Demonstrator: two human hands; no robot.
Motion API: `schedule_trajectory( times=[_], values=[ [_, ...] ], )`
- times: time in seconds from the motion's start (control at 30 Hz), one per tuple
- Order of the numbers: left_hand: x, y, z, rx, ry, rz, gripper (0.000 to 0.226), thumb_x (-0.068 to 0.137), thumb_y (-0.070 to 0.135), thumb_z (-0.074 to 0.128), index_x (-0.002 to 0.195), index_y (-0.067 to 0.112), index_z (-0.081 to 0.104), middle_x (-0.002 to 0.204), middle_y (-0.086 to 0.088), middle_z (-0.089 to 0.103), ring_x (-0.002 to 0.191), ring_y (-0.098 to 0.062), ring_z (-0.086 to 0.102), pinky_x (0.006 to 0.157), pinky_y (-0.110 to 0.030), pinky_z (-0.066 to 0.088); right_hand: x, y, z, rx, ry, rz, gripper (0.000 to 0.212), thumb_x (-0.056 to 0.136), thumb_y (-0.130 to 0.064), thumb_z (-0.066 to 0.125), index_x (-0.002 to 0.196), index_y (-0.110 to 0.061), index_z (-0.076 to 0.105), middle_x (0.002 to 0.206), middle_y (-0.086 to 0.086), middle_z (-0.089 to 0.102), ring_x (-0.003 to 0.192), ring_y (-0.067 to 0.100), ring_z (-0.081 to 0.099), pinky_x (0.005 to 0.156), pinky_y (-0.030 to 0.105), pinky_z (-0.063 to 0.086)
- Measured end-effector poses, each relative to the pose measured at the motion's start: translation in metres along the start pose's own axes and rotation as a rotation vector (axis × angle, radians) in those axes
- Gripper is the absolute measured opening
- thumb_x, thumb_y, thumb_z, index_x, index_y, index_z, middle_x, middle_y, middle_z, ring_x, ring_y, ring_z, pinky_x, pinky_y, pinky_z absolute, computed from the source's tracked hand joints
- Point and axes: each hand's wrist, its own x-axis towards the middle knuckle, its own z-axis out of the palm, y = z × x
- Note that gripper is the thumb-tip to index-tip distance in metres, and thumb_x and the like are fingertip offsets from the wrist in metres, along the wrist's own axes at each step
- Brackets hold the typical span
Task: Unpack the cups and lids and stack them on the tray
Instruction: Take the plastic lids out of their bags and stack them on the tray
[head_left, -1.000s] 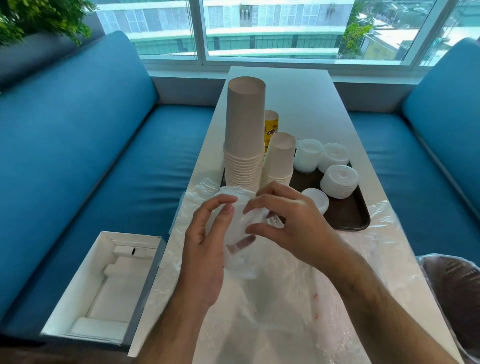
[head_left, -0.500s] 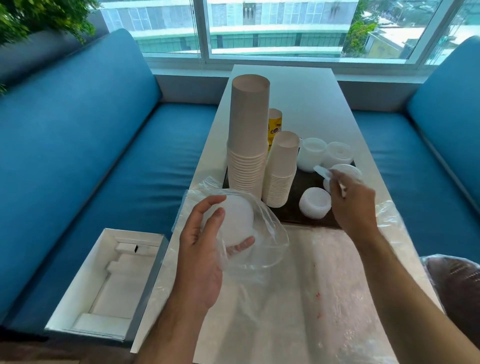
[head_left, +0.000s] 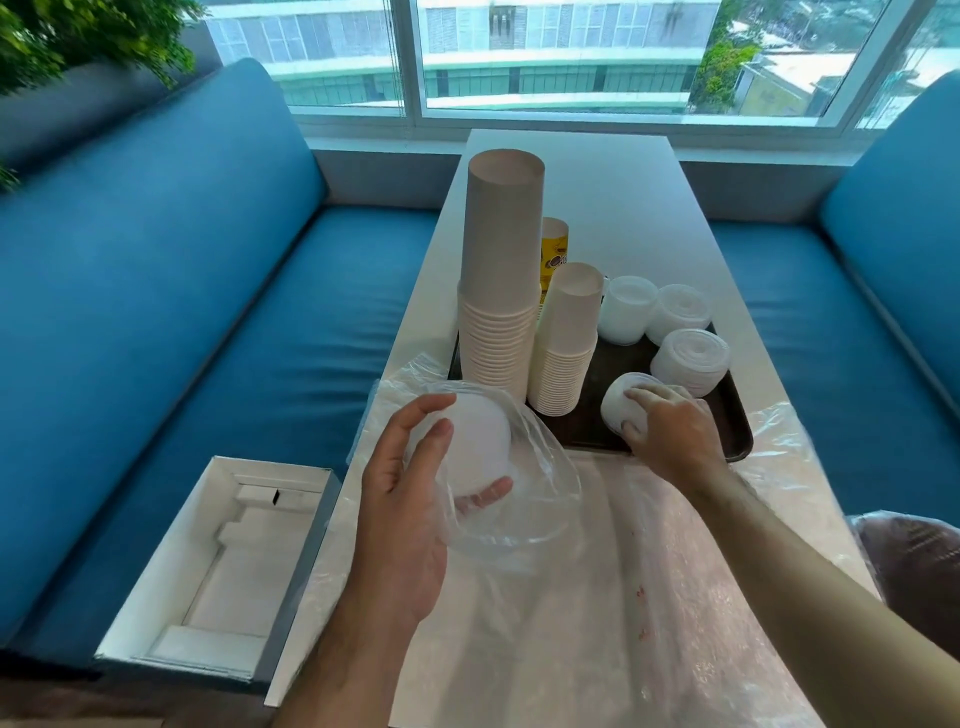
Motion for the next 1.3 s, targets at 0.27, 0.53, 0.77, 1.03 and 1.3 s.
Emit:
schedule_trajectory(
  times=[0.27,0.53,0.77,1.03,1.3],
  values=[
    [0.001,-0.002,0.002,-0.012,-0.026,-0.008,0.023,0.097,0.011,0.058,0.097,0.026,0.076,0.119,0.019,0.060,0.116,-0.010,0.056,0.077,-0.056,0.061,0.002,0.000,-0.001,-0.030,0.007,-0.042,0.042,0.086,-0.019,0.073,0.127,-0.014,0.068,0.132,0.004,0.067,0.119,0.032,0.058,0.099,0.048,0.042],
    [-0.001,-0.002,0.004,-0.005,-0.015,-0.027,0.024,0.098,0.011,0.057,0.097,0.027,0.076,0.124,0.015,0.057,0.118,-0.014,0.055,0.076,-0.054,0.061,0.003,-0.004,0.000,-0.031,-0.009,-0.023,0.047,0.090,-0.017,0.068,0.136,-0.014,0.062,0.140,0.004,0.062,0.129,0.030,0.053,0.104,0.046,0.040],
    [-0.001,-0.003,0.000,0.051,-0.058,-0.025,0.045,0.085,-0.007,0.068,0.102,0.034,0.075,0.130,0.007,0.052,0.119,-0.029,0.058,0.078,-0.051,0.061,-0.003,-0.034,-0.046,0.307,0.123,0.017,0.039,0.088,-0.013,0.070,0.127,-0.016,0.066,0.130,0.005,0.065,0.116,0.025,0.061,0.095,0.034,0.047],
    [0.000,-0.002,0.004,0.100,-0.117,-0.056,0.061,0.088,-0.014,0.058,0.116,0.040,0.068,0.133,0.004,0.053,0.118,-0.030,0.059,0.078,-0.048,0.061,-0.060,-0.127,-0.130,0.790,0.051,-0.377,0.039,0.087,-0.022,0.078,0.124,-0.027,0.066,0.124,-0.016,0.062,0.111,0.006,0.060,0.088,0.018,0.052],
    [0.000,-0.001,-0.002,0.021,-0.170,-0.072,0.034,0.086,0.017,0.064,0.114,0.027,0.050,0.120,-0.007,0.067,0.107,-0.029,0.068,0.079,-0.057,0.060,-0.055,-0.131,-0.117,1.114,-0.343,-0.244,0.046,0.086,-0.027,0.079,0.128,-0.036,0.062,0.131,-0.018,0.062,0.125,0.011,0.056,0.106,0.044,0.050]
  ],
)
